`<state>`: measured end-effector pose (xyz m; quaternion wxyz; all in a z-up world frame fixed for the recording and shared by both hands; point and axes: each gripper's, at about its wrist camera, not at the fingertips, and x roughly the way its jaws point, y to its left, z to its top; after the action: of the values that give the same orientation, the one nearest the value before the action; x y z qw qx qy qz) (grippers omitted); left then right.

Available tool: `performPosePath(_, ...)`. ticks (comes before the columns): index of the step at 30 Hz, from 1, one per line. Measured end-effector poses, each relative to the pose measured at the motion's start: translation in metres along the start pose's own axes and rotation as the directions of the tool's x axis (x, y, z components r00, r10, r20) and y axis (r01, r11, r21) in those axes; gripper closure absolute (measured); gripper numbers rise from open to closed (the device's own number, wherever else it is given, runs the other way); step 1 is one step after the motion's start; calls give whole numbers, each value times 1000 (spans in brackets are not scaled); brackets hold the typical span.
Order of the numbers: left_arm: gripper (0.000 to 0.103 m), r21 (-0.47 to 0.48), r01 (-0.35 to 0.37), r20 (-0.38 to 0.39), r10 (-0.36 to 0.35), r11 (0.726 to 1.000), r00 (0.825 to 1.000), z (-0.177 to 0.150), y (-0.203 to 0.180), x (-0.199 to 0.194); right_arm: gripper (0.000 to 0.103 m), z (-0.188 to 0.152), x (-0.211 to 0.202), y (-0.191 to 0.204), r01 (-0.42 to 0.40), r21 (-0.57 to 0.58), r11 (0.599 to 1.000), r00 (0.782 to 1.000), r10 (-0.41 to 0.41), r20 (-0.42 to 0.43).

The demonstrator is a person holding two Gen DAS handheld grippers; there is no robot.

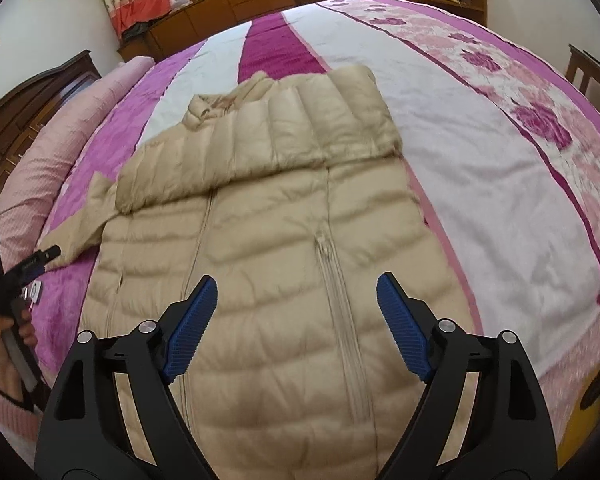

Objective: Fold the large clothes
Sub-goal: 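Grasp the sleeve lying on the bedcover with the left gripper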

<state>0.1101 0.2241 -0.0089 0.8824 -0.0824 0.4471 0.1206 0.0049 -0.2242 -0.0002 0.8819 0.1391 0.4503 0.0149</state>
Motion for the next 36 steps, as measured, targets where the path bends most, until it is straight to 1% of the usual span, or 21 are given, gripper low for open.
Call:
performPosePath(2,22,-39,-33,-8,33,999,999,5,20,13,19,-10,-4,2,17,-8,1000,1000,-18,-8)
performPosePath(4,22,-86,-44,-20,42,995,999,8,38,25,19,-17,-5,2,43,-20,999,999,-44,-18)
performPosePath(8,22,-186,-31,-42,24,982,999,17,71,51,18,-24,-3,4,82,-19,996,996,-83,-40)
performPosePath(11,22,-246,-26,-40,17,969,999,26,93,66,17,-27,-3,8,102,-20,995,994,-102,-39)
performPosePath(13,22,-266,-41,-36,33,963,999,30,104,73,16,-27,-2,9,114,-14,993,993,-115,-39)
performPosePath(17,22,-310,-59,-42,48,949,998,38,123,93,15,-27,2,15,109,-18,994,993,-110,-50)
performPosePath(19,22,-320,-58,-38,49,946,998,40,129,101,14,-27,3,19,112,-36,993,992,-114,-54)
performPosePath(21,22,-313,-61,-35,53,948,998,42,131,107,13,-28,5,22,114,-46,992,991,-116,-59)
performPosePath(25,21,-259,-107,-34,102,960,994,46,125,116,12,-27,10,20,113,-39,993,991,-115,-70)
performPosePath(28,22,-244,-134,-38,129,960,991,47,123,117,12,-26,12,18,110,-35,993,991,-113,-75)
performPosePath(29,24,-236,-148,-39,143,960,989,47,121,118,12,-26,13,17,109,-34,993,991,-111,-76)
performPosePath(31,32,-230,-173,-39,169,958,985,47,119,117,12,-26,12,14,105,-30,994,991,-107,-75)
performPosePath(32,35,-235,-185,-41,181,954,983,47,119,116,12,-26,12,14,103,-28,994,992,-104,-73)
performPosePath(34,49,-241,-195,-40,191,951,981,47,119,113,12,-27,13,12,95,-24,995,993,-96,-74)
performPosePath(35,53,-239,-198,-37,195,951,980,47,118,111,12,-27,14,11,92,-23,995,993,-94,-76)
performPosePath(36,62,-236,-197,-35,194,952,980,47,117,109,12,-27,15,11,90,-22,996,993,-92,-78)
